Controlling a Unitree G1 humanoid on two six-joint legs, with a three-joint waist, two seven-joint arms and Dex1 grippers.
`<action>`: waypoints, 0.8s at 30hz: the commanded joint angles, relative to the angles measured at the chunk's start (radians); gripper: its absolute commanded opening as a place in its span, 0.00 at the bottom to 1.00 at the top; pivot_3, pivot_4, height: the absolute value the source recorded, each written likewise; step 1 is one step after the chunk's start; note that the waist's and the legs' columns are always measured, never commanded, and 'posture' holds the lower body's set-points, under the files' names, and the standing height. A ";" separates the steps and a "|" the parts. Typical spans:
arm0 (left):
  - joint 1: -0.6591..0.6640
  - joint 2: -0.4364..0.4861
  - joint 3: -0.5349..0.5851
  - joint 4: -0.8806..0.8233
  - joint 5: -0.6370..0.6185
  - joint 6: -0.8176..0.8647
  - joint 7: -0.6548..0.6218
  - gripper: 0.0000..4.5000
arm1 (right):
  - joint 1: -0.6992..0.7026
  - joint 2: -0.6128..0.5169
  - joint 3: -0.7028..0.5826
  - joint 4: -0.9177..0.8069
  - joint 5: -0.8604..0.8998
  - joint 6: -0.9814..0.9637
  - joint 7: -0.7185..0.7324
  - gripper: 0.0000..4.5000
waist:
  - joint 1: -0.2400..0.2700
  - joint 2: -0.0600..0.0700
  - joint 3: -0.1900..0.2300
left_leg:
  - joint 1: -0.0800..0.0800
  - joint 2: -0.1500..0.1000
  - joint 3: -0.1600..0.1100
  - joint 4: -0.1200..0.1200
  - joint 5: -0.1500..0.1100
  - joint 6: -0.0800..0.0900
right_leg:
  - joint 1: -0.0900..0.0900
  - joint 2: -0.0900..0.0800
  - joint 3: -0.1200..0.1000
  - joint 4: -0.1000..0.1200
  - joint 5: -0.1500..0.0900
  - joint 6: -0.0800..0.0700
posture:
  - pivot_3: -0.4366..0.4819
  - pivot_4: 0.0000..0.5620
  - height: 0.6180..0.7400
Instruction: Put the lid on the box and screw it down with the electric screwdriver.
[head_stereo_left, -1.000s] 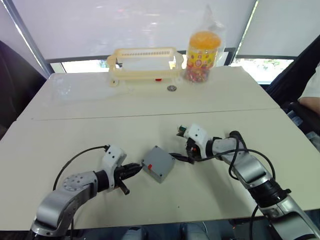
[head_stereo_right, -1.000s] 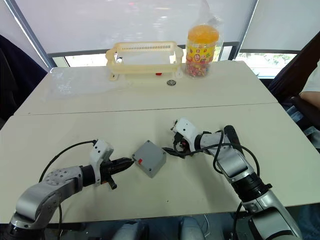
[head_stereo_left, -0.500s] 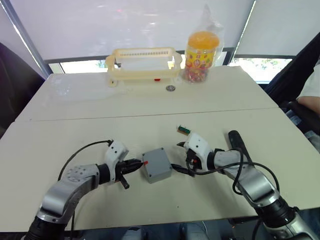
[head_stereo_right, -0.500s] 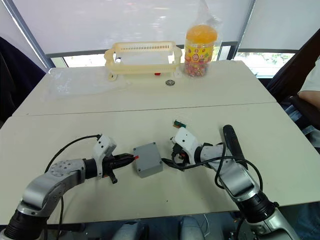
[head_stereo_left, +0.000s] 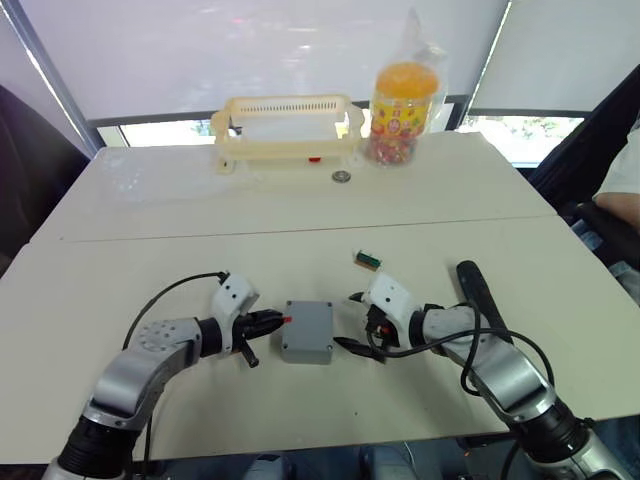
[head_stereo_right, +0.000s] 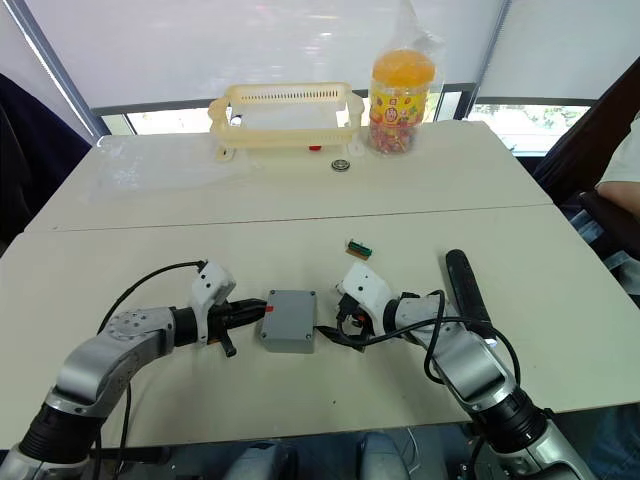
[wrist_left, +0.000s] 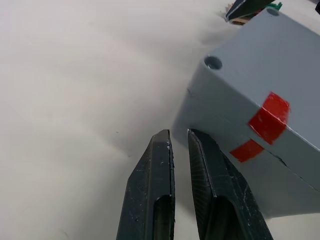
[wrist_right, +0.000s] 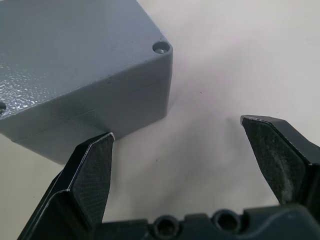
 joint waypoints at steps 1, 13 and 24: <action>-0.005 -0.009 -0.005 -0.045 -0.016 -0.005 -0.009 0.11 | -0.005 0.004 -0.001 -0.044 -0.002 -0.005 -0.002 0.99 | 0.000 0.000 0.000 | 0.000 0.000 0.000 0.000 0.000 0.000 | 0.000 0.000 0.000 0.000 0.000 0.000 | 0.48 0.27 1.00; 0.054 0.031 0.012 -0.141 -0.085 0.079 -0.044 0.11 | -0.033 -0.004 -0.079 -0.004 0.009 -0.029 -0.006 0.99 | 0.002 0.000 0.000 | 0.000 0.000 0.000 0.000 0.000 0.000 | 0.000 0.000 0.000 0.000 0.000 0.000 | 0.48 0.27 1.00; 0.043 0.109 0.070 -0.113 -0.084 0.077 -0.074 0.11 | -0.002 -0.053 -0.184 -0.087 0.056 0.039 0.008 0.99 | 0.001 0.000 0.000 | 0.000 0.000 0.000 0.000 0.000 0.000 | 0.000 0.000 0.000 0.000 0.000 0.000 | 0.48 0.27 1.00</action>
